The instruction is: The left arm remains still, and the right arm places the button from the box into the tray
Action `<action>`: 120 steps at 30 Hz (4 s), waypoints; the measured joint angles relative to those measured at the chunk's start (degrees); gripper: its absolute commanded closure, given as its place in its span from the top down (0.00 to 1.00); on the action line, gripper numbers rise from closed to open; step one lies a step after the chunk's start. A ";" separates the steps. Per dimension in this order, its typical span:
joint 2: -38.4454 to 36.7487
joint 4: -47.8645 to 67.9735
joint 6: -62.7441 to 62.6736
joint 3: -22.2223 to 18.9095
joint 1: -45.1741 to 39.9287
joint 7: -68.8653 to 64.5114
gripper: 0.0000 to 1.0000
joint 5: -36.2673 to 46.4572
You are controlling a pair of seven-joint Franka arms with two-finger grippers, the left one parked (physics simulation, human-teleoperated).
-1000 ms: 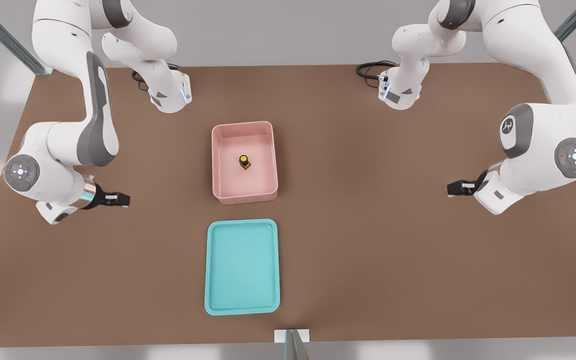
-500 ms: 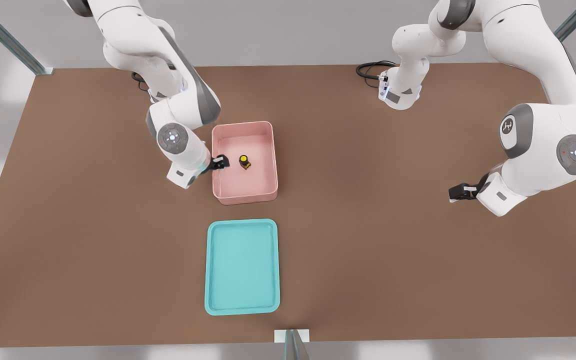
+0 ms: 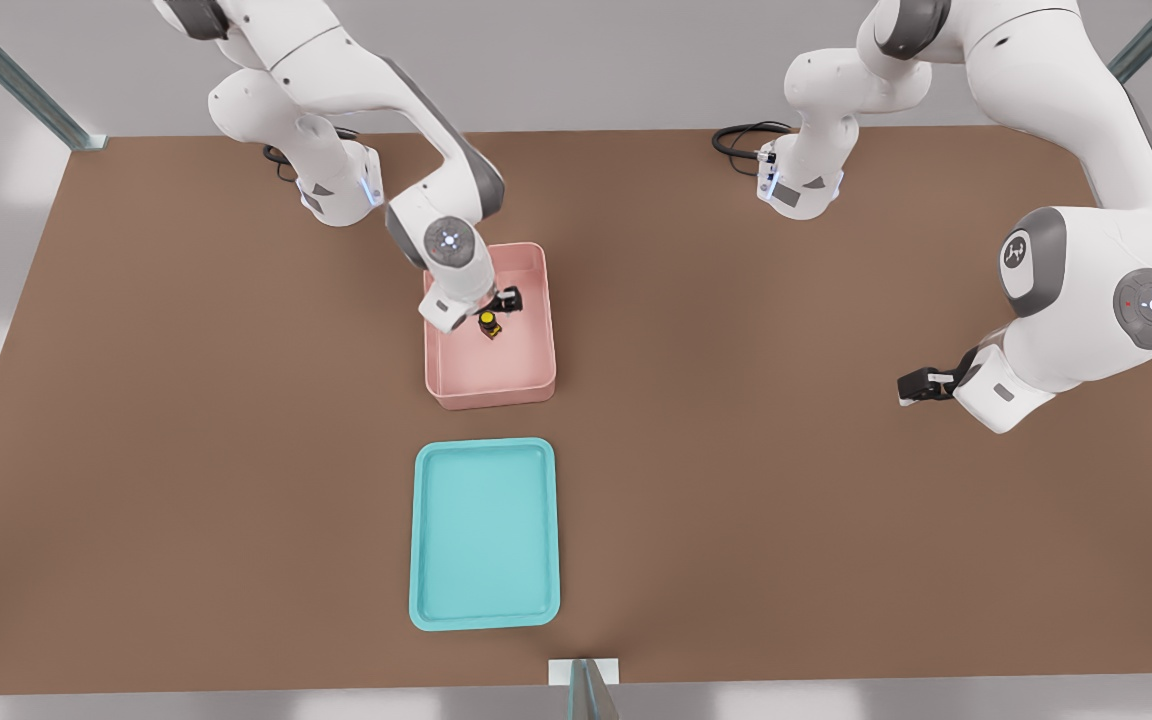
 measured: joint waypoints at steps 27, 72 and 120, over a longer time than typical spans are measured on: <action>6.25 -7.59 14.01 -0.03 3.00 17.57 0.92 -0.98; 0.16 7.56 4.98 -2.87 -2.22 23.19 0.48 -0.89; 12.11 44.25 -26.03 -19.78 -25.66 4.11 1.00 -1.94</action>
